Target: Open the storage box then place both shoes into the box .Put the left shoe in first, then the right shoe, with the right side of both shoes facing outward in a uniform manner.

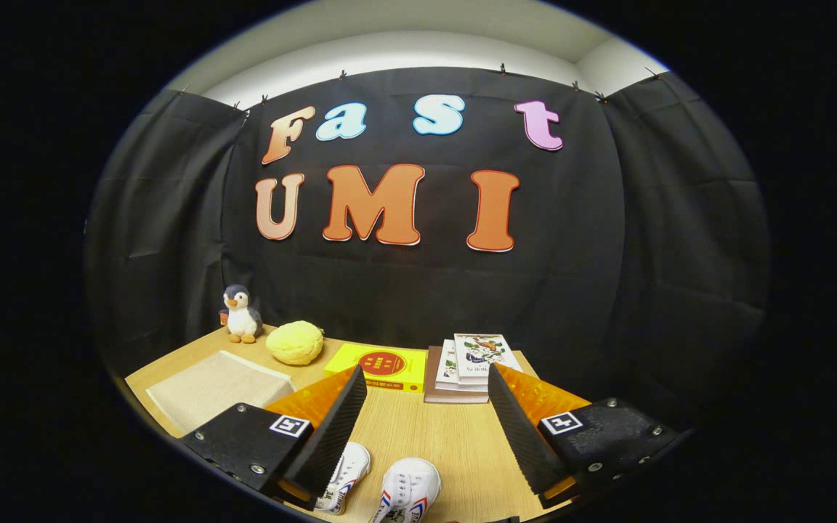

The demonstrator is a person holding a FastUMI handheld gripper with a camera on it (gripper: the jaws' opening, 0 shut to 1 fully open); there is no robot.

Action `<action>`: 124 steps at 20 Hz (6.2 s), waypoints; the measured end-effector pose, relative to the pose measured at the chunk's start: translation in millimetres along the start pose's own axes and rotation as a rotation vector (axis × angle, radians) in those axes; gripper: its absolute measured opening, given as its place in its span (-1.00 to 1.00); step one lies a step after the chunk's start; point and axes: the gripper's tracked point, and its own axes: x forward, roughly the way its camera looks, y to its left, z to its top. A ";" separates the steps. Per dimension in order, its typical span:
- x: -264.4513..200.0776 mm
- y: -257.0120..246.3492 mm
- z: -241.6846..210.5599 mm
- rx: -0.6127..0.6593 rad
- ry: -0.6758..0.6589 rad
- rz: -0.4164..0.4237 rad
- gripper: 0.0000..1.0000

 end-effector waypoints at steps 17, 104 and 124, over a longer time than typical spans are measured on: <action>21.5 102.2 -112.0 0.369 0.360 0.302 0.97; 10.2 291.7 -40.4 0.553 0.511 0.468 0.95; -16.7 136.1 -219.8 0.357 0.880 0.133 0.53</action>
